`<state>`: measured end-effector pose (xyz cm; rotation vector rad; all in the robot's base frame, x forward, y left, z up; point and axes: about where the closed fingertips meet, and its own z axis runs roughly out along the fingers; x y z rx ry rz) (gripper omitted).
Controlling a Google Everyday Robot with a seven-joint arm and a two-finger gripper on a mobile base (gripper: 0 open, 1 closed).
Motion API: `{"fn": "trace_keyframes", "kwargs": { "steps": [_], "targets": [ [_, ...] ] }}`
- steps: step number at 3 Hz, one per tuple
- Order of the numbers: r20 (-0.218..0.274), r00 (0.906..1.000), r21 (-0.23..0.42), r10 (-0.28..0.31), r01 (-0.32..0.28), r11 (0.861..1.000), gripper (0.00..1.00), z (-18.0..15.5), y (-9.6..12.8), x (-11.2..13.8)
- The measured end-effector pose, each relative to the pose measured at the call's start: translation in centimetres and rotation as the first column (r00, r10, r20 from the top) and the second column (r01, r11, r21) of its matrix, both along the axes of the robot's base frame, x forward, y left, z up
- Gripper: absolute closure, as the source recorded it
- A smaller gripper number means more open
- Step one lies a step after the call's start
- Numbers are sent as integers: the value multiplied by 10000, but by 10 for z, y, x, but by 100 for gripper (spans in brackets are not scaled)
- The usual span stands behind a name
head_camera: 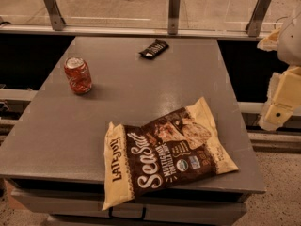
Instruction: Knock coke can over
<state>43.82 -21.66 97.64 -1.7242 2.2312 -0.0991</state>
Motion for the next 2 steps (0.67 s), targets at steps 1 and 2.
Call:
{"fn": "trace_keyframes", "kwargs": {
  "steps": [1, 2],
  "targets": [
    [2, 10000, 1, 1, -1, 10000, 0, 0, 0, 0],
    [153, 9980, 761, 611, -621, 9952, 0, -5, 23, 13]
  ]
}}
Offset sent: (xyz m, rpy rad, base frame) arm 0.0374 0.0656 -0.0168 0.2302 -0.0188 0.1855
